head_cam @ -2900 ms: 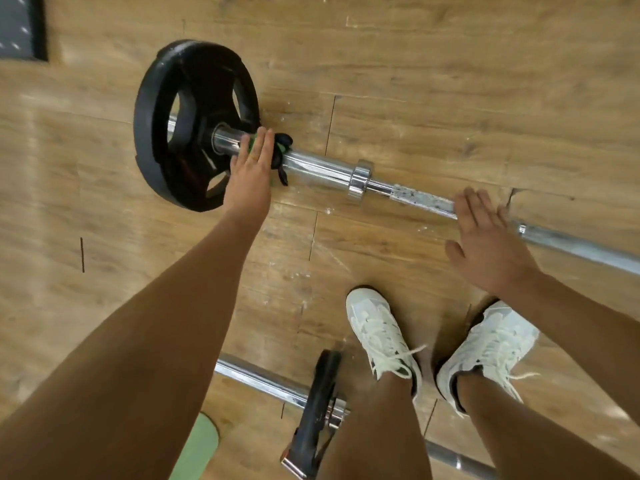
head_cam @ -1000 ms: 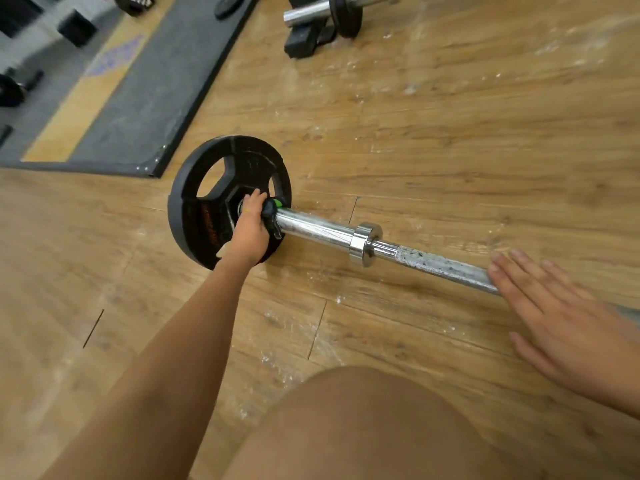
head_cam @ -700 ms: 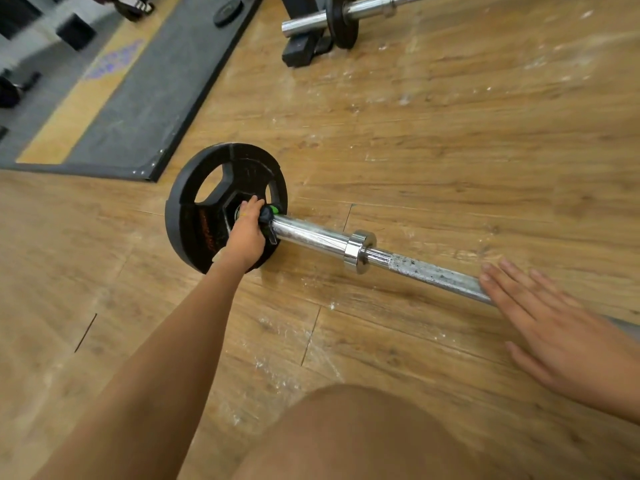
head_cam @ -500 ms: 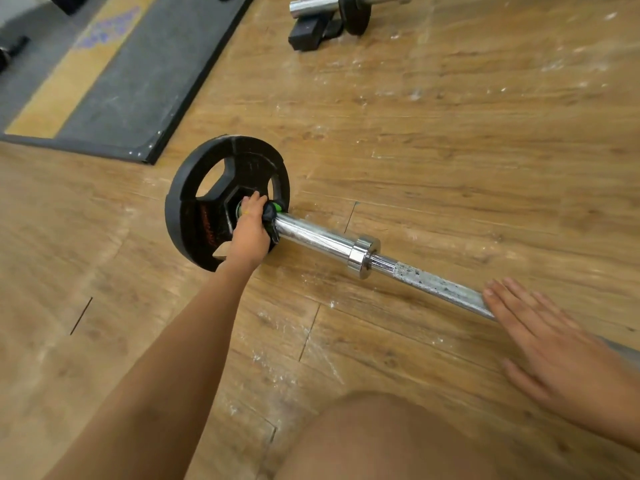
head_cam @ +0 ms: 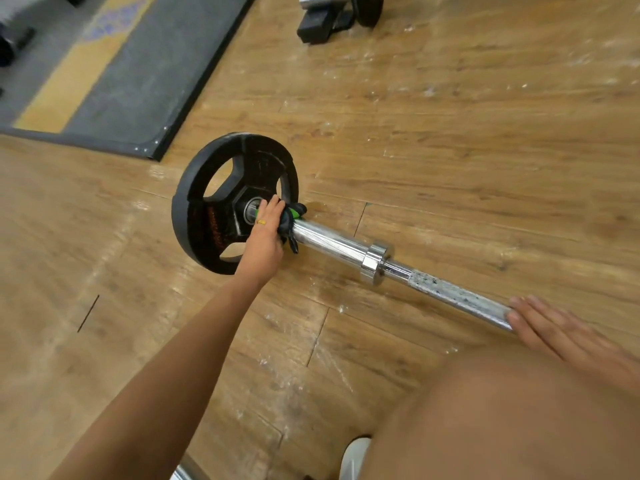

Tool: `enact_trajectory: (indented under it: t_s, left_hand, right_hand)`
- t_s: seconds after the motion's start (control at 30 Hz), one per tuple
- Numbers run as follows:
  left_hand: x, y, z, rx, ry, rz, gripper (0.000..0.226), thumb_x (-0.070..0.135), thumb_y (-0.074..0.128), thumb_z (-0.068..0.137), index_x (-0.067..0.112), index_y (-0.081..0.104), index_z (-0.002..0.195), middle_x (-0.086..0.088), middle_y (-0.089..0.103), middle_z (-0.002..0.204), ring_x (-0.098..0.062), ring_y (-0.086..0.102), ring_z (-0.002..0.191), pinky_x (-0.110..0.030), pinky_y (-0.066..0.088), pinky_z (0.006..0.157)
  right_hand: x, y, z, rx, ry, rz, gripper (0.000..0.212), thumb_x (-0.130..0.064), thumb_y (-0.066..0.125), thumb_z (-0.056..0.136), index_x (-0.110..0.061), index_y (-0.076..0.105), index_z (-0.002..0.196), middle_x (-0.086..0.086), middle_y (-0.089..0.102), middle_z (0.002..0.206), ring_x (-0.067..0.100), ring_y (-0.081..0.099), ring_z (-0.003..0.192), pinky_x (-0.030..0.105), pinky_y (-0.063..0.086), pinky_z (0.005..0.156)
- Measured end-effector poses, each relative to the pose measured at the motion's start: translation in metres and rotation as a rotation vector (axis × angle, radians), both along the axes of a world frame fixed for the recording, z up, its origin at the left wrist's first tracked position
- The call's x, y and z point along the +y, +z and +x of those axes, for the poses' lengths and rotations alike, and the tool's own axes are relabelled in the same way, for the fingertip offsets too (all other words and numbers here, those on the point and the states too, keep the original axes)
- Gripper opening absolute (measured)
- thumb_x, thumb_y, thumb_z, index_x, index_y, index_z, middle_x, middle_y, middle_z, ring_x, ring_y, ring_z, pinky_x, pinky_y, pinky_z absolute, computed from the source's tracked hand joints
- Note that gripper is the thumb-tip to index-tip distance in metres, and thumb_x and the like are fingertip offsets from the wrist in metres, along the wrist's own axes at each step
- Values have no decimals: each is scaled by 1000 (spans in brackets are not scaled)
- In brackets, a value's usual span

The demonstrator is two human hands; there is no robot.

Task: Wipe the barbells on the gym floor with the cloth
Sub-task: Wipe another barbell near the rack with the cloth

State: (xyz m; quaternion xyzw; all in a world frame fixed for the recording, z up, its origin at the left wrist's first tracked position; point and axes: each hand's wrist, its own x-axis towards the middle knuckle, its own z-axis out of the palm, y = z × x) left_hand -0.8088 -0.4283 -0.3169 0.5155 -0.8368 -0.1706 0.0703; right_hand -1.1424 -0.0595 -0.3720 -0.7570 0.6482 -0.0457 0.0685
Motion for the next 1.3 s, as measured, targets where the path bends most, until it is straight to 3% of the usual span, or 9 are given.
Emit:
enact_trajectory:
  t_s: [0.07, 0.17, 0.23, 0.57, 0.7, 0.87, 1.0, 1.3]
  left_hand:
    - [-3, 1, -1, -7, -21, 11, 79, -21, 38, 90, 16, 26, 158, 3, 13, 168, -13, -1, 155, -28, 5, 122]
    - [-5, -2, -4, -19, -13, -2, 77, -20, 40, 91, 16, 27, 158, 3, 14, 168, -14, 0, 155, -28, 5, 121]
    - [-8, -3, -7, -17, -9, -9, 77, -20, 41, 91, 16, 27, 158, 3, 14, 168, -14, 0, 156, -32, 6, 123]
    - [-15, 2, -11, -11, -35, 21, 76, -20, 37, 92, 17, 27, 158, 4, 13, 168, -12, -2, 155, -31, 5, 123]
    - [-13, -4, -24, 34, 50, -2, 76, -21, 36, 92, 17, 27, 158, 3, 13, 168, -13, -3, 155, -39, 8, 127]
    - [16, -6, -27, 0, -138, 4, 86, -26, 35, 87, 17, 18, 161, 7, 6, 169, -6, -6, 153, -11, -4, 116]
    - [-7, -3, -33, 69, 57, -31, 76, -22, 37, 92, 14, 28, 158, 1, 17, 168, -13, 3, 155, -33, 5, 126]
    - [-11, -8, -42, 36, 95, -52, 84, -24, 49, 87, 18, 28, 157, 2, 20, 167, -18, 3, 156, -37, 14, 123]
  right_hand:
    - [-2, 2, 0, 5, -4, -17, 92, -32, 61, 85, -7, 13, 160, 12, 18, 166, 31, 17, 153, 39, 6, 125]
    - [-1, 10, -2, -70, 2, -20, 74, -46, 28, 99, -4, 18, 158, 13, 20, 165, 32, 18, 153, 42, 14, 124]
    - [-5, 14, -5, -77, 9, -9, 73, -45, 22, 98, -2, 22, 157, 15, 23, 164, 33, 20, 152, 43, 17, 122]
    - [-13, 15, -5, -89, -31, -70, 83, -54, 33, 93, -1, 23, 156, 17, 25, 163, 33, 20, 152, 41, 14, 123]
    - [-14, 13, -8, -89, -45, -73, 85, -57, 35, 92, -1, 24, 156, 18, 28, 162, 34, 21, 152, 43, 14, 124]
    - [-15, 13, -15, -71, -58, -73, 86, -59, 31, 94, -1, 21, 157, 18, 25, 163, 33, 19, 153, 45, 17, 123]
    - [-18, 12, -20, -67, -47, -65, 85, -59, 30, 95, -3, 18, 158, 18, 24, 163, 32, 17, 153, 51, 24, 119]
    - [-18, 17, -25, -57, -31, -39, 85, -60, 27, 96, -5, 16, 159, 16, 20, 165, 30, 17, 154, 50, 27, 116]
